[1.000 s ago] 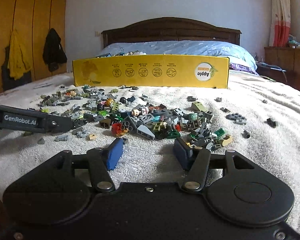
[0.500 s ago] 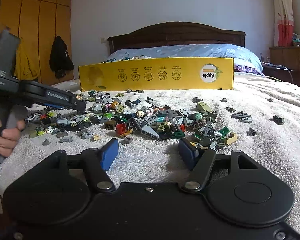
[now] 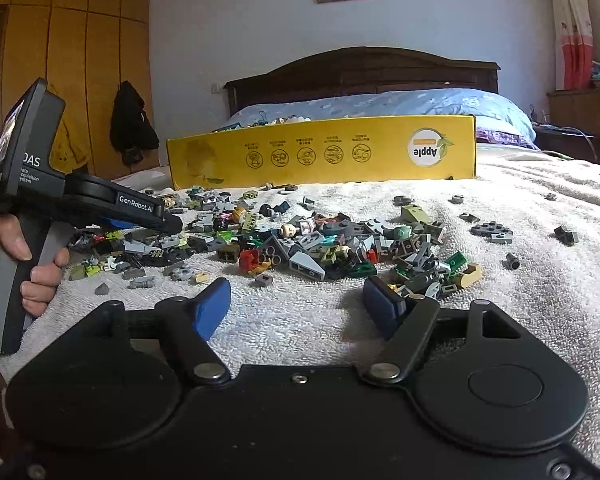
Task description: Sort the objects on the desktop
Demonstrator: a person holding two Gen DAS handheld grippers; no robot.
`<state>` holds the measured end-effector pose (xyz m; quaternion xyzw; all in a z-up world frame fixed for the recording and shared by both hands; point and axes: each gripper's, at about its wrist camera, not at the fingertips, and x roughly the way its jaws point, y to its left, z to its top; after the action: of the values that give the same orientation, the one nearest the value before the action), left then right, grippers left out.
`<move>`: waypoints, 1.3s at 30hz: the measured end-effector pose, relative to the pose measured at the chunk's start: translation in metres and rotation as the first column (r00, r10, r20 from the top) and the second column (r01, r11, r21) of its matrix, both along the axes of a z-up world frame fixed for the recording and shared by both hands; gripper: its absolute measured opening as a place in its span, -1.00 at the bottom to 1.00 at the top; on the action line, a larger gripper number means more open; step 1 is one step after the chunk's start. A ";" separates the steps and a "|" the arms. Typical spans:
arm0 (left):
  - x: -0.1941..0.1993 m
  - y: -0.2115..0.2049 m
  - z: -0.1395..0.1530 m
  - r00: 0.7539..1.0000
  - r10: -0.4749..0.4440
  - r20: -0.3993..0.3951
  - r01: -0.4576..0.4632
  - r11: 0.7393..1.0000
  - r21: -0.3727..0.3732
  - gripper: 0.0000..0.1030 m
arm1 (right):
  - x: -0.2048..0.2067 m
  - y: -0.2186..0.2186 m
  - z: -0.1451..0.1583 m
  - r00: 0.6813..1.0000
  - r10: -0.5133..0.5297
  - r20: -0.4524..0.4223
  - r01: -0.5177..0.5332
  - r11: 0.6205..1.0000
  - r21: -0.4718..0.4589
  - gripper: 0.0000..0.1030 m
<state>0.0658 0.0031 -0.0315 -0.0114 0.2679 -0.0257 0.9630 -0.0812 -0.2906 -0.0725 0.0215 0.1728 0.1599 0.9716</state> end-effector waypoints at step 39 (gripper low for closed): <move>-0.087 -0.083 -0.005 0.937 -0.350 0.005 0.350 0.937 -0.018 0.13 | -0.036 -0.044 -0.001 0.983 -0.185 0.002 0.185 0.983 -0.007 0.71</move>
<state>-0.0214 -0.0803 -0.0366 0.0276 0.2643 -0.1990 0.9433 -0.1176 -0.3349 -0.0740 0.0338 0.1700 0.0683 0.9825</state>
